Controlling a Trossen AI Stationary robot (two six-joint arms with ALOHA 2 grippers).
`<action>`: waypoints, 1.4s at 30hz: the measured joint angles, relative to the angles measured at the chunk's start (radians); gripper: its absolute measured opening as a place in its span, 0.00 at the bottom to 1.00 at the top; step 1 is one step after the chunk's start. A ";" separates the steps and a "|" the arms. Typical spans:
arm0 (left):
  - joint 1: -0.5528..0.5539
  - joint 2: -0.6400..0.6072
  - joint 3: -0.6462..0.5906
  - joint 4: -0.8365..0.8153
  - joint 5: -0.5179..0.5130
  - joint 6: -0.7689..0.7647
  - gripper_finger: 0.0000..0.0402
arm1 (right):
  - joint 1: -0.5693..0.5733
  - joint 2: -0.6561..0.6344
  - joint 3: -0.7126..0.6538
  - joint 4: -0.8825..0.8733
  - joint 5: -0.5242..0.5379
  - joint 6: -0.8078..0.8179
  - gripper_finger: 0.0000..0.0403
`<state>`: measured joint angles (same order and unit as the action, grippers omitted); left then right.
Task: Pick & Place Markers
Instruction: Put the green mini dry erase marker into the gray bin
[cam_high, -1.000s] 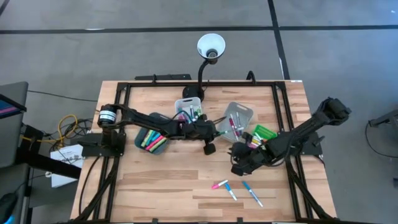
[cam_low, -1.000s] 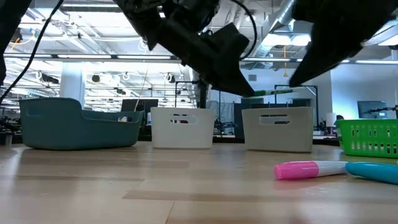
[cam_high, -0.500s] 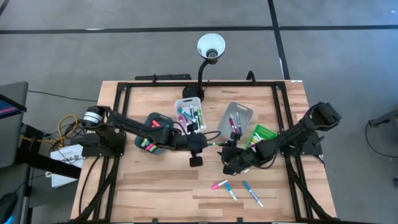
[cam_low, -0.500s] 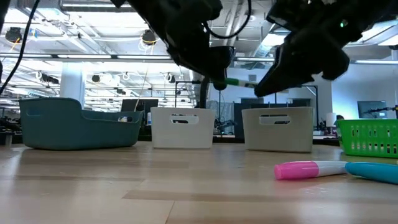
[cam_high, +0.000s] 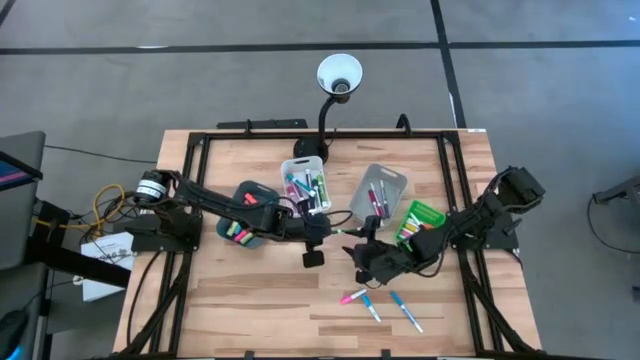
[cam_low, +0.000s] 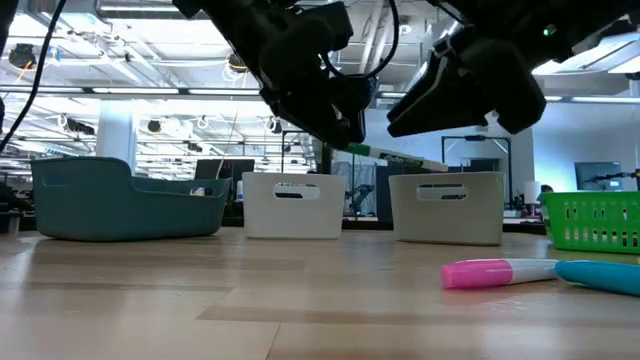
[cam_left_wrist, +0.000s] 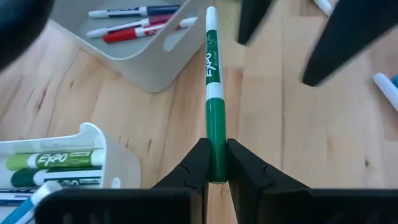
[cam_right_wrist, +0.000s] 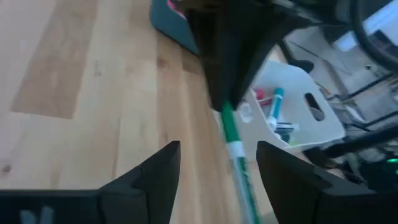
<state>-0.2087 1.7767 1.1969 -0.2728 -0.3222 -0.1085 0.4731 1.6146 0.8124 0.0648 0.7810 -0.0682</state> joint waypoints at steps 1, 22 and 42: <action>-0.003 0.000 0.000 0.001 0.000 0.000 0.09 | -0.003 0.001 0.000 -0.006 0.007 -0.001 0.50; -0.019 -0.004 0.000 0.029 -0.013 0.043 0.12 | -0.062 0.024 0.000 -0.057 -0.079 0.068 0.16; -0.020 -0.004 0.000 0.042 -0.073 0.050 0.30 | -0.064 0.024 0.000 -0.091 -0.021 0.150 0.07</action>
<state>-0.2283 1.7729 1.1969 -0.2306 -0.3950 -0.0586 0.4095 1.6382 0.8120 -0.0262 0.7600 0.0821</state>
